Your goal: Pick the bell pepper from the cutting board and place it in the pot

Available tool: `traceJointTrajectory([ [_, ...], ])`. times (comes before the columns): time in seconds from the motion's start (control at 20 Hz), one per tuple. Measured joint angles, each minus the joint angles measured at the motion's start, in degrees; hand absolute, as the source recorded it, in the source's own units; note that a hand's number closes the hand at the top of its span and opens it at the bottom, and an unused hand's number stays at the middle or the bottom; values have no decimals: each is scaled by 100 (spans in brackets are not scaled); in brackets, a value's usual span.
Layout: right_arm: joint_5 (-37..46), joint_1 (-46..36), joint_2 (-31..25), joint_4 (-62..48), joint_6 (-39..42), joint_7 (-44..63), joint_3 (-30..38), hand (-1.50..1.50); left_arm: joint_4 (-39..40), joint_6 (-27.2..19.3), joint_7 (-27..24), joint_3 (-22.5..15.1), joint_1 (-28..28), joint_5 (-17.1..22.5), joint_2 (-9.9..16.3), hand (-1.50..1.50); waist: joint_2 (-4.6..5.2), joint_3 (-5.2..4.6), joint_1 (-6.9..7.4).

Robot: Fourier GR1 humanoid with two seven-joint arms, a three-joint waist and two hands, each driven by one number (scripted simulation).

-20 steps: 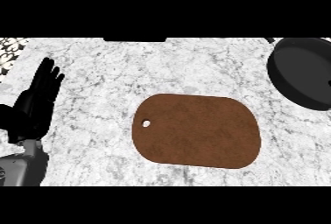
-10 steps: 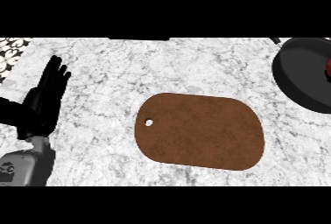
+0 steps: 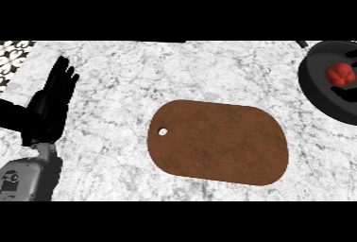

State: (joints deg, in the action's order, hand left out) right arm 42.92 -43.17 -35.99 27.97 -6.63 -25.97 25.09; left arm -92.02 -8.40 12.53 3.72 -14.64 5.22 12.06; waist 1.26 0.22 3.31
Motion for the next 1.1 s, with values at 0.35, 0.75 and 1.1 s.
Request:
traceJointTrajectory([
  [0.35, -535, -392, -45, -929, 955, -698, 400, -150, -73, 5, 33, -35, 40, -13, -34, 0, 11, 11, 27],
  [0.75, -1528, -673, -401, -1490, 1962, -1047, 1319, -150, -160, 30, 80, 3, 97, 5, -5, 0, 7, 12, -16],
  [1.1, -1929, -516, -1158, -1790, 2842, -1115, 1723, -150, -145, 32, 101, 19, 17, -16, 9, 0, 36, 19, -30],
])
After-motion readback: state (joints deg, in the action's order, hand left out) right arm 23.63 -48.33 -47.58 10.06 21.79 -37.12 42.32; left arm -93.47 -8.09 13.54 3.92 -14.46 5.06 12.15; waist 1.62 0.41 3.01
